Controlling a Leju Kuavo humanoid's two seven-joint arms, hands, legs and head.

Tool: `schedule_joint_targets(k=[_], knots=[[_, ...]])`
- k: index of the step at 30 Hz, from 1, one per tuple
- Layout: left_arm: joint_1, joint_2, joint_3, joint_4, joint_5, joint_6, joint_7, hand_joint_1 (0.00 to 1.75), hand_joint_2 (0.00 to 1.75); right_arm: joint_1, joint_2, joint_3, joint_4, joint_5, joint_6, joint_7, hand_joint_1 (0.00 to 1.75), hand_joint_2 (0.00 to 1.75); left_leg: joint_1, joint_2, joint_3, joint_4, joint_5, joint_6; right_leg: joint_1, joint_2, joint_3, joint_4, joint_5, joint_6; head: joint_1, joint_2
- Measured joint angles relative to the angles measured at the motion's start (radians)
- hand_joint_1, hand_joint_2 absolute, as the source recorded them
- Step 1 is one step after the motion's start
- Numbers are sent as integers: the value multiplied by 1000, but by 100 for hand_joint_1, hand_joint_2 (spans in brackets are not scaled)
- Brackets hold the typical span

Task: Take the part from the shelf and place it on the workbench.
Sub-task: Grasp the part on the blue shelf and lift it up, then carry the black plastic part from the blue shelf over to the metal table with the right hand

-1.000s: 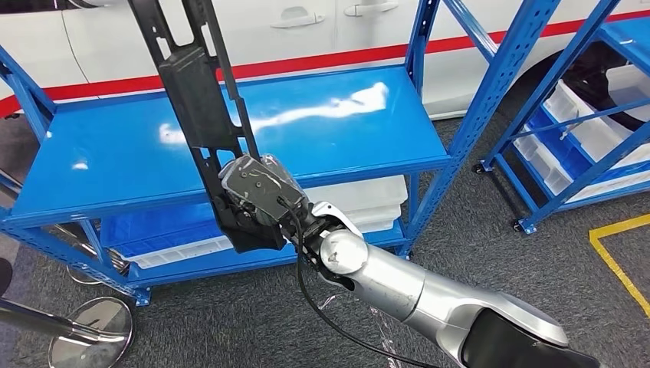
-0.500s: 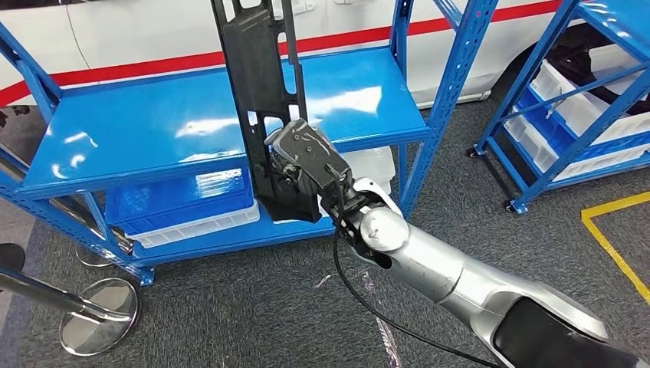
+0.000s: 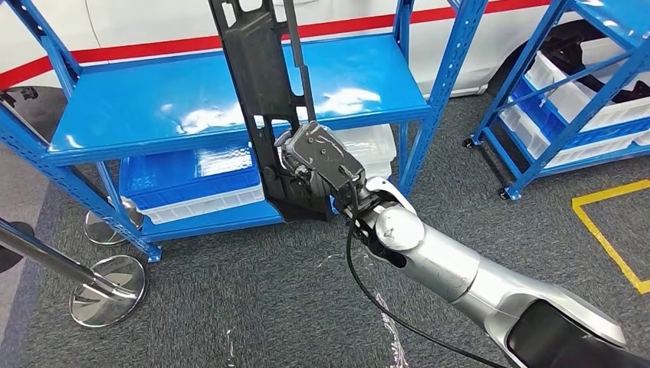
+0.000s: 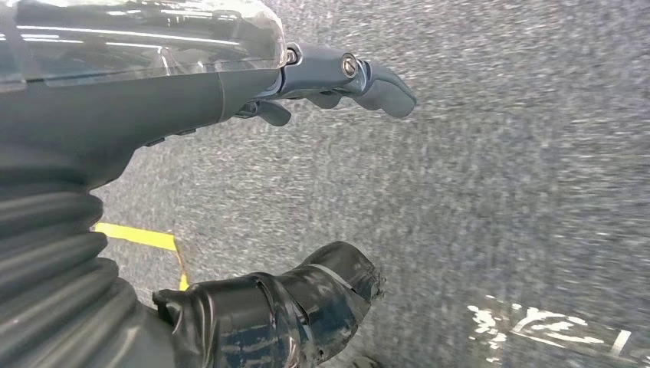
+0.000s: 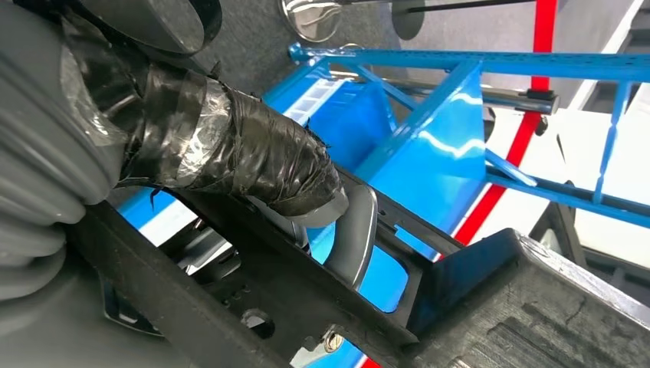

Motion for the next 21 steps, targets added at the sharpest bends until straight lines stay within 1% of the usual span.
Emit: schedule_joint_targets(k=[1, 2, 3, 4, 5, 6, 7, 8, 9, 10, 11, 12, 13, 14, 15, 16, 17, 18, 19, 20, 21], knots=[[0, 2, 0, 0, 0, -1, 1, 0, 175, 1, -1, -1, -4, 0, 0, 0, 175, 175, -1, -1, -15, 11, 6, -6, 0, 3, 41, -59, -12, -2, -1, 0], [1, 4, 0, 0, 0, -1, 1, 0, 175, 2, -2, -2, -7, 0, 0, -1, 175, 175, -2, -2, -25, 20, 13, -12, 1, 6, 68, -105, -29, -6, -1, 0], [1, 5, 0, 0, 0, -1, 2, 0, 175, 3, -2, -4, -9, 0, 0, -2, 175, 175, -1, -3, -31, 23, 21, -17, 6, 9, 77, -127, -41, -14, -1, 0], [3, 5, 0, 0, 0, -1, 2, 0, 175, 4, -3, -6, -11, 0, 0, -3, 175, 175, 1, -4, -35, 23, 31, -21, 10, 10, 70, -129, -36, -25, -1, 0], [4, 5, 0, 0, 0, -1, 2, 0, 175, 4, -4, -7, -12, 0, 0, -3, 175, 175, 5, -5, -40, 24, 33, -26, 11, 8, 62, -131, -26, -34, 1, 0], [5, 5, 0, 0, 0, -2, 2, 0, 175, 4, -5, -7, -13, 0, 0, -3, 175, 175, 8, -5, -49, 33, 18, -30, 12, 6, 52, -131, -15, -44, 0, 0], [6, 4, 0, 0, 0, -2, 2, 0, 175, 3, -6, -7, -14, 0, 0, -3, 175, 175, 10, -5, -60, 59, -18, -33, 11, 4, 40, -133, -3, -53, -1, 0], [7, 4, 0, 0, 0, -2, 2, 0, 175, 3, -6, -7, -15, 0, 0, -3, 175, 175, 11, -4, -74, 105, -70, -36, 12, 3, 28, -134, 10, -59, -3, 0], [6, 3, 0, 0, 0, -2, 2, 0, 175, 3, -6, -8, -15, 0, -1, -3, 175, 175, 11, -4, -87, 165, -125, -38, 13, 3, 14, -134, 22, -63, -4, 0], [6, 3, 0, 0, 0, -2, 2, 0, 175, 3, -7, -8, -16, 0, -1, -3, 175, 175, 11, -5, -94, 228, -164, -38, 16, 2, -1, -134, 33, -66, -5, 0], [6, 3, 0, 0, 0, -2, 3, 0, 175, 3, -7, -8, -16, 0, -1, -3, 175, 175, 10, -5, -94, 277, -178, -36, 18, 2, -17, -134, 45, -66, -5, 0], [6, 3, 0, 0, 0, -2, 3, 0, 175, 3, -9, -8, -16, 0, -2, -3, 175, 175, 8, -6, -80, 301, -169, -31, 21, 2, -32, -133, 56, -67, -5, 0], [6, 3, 0, 0, 0, -2, 3, 0, 175, 3, -10, -8, -17, 0, -2, -3, 175, 175, 5, -6, -53, 294, -144, -25, 22, 2, -46, -133, 67, -67, -5, 0], [5, 3, 0, 0, 0, -2, 3, 0, 175, 3, -12, -8, -17, 0, -2, -3, 175, 175, 1, -7, -11, 257, -119, -18, 23, 2, -59, -133, 78, -67, -5, 0], [3, 4, 0, 0, 0, -2, 3, 0, 175, 3, -13, -9, -20, 0, -2, -2, 175, 175, -5, -7, 45, 193, -112, -11, 24, 2, -69, -132, 88, -65, -5, 0], [1, 5, 0, 0, -1, -2, 3, 0, 175, 2, -15, -11, -23, 0, -2, -2, 175, 175, -10, -7, 103, 115, -121, -4, 24, 1, -76, -133, 97, -62, -4, 0], [-1, 6, 0, 0, -1, -2, 4, 0, 175, 1, -17, -13, -26, 0, -3, -2, 175, 175, -15, -8, 148, 50, -136, -1, 23, 0, -80, -137, 108, -58, -4, 0], [-2, 7, 0, 0, -2, -2, 5, 0, 175, 0, -19, -15, -28, 0, -3, -1, 175, 175, -20, -9, 174, 4, -149, 2, 21, -1, -82, -143, 119, -53, -4, 0], [-3, 8, 0, 0, -3, -2, 6, 0, 175, 0, -20, -16, -30, 0, -3, -1, 175, 175, -22, -10, 181, -20, -146, 3, 20, -2, -82, -152, 133, -48, -4, 0], [-3, 8, 0, 0, -3, -2, 8, 0, 175, -1, -23, -17, -31, 0, -3, 0, 175, 175, -20, -9, 179, -30, -132, 5, 19, -2, -84, -160, 141, -43, -4, 0], [-3, 7, 0, 0, -3, -2, 10, 0, 175, 0, -25, -17, -32, 0, -4, 1, 175, 175, -18, -7, 175, -42, -115, 8, 19, -1, -87, -161, 135, -38, -4, 0]])
